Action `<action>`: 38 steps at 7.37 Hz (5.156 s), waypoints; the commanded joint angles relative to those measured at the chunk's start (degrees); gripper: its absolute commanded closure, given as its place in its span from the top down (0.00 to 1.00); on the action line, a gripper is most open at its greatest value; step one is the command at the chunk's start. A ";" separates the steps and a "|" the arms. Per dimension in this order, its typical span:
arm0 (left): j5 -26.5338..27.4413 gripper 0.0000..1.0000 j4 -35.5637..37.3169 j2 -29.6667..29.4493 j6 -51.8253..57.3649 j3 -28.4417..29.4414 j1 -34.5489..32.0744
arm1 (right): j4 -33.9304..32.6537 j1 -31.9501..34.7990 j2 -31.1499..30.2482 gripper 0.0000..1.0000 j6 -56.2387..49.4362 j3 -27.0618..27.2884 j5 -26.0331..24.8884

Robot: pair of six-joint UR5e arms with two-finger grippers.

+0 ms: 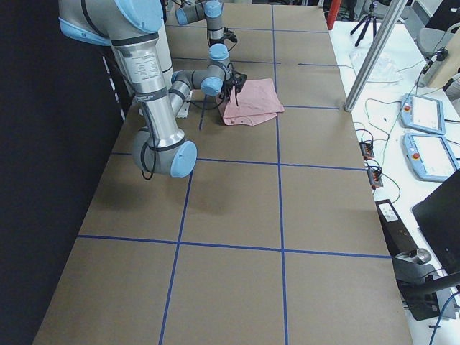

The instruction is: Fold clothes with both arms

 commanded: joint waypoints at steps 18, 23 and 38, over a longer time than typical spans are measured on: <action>-23.86 1.00 -25.12 11.75 80.83 23.82 -53.66 | -20.47 41.64 -4.00 1.00 -72.32 -11.38 16.47; -30.97 1.00 -5.69 17.39 128.34 25.58 -73.90 | -22.11 64.76 -32.68 1.00 -109.15 -6.04 31.58; -32.32 1.00 -5.52 25.50 114.11 27.08 -68.48 | -21.93 68.90 -30.89 1.00 -105.90 -10.78 33.09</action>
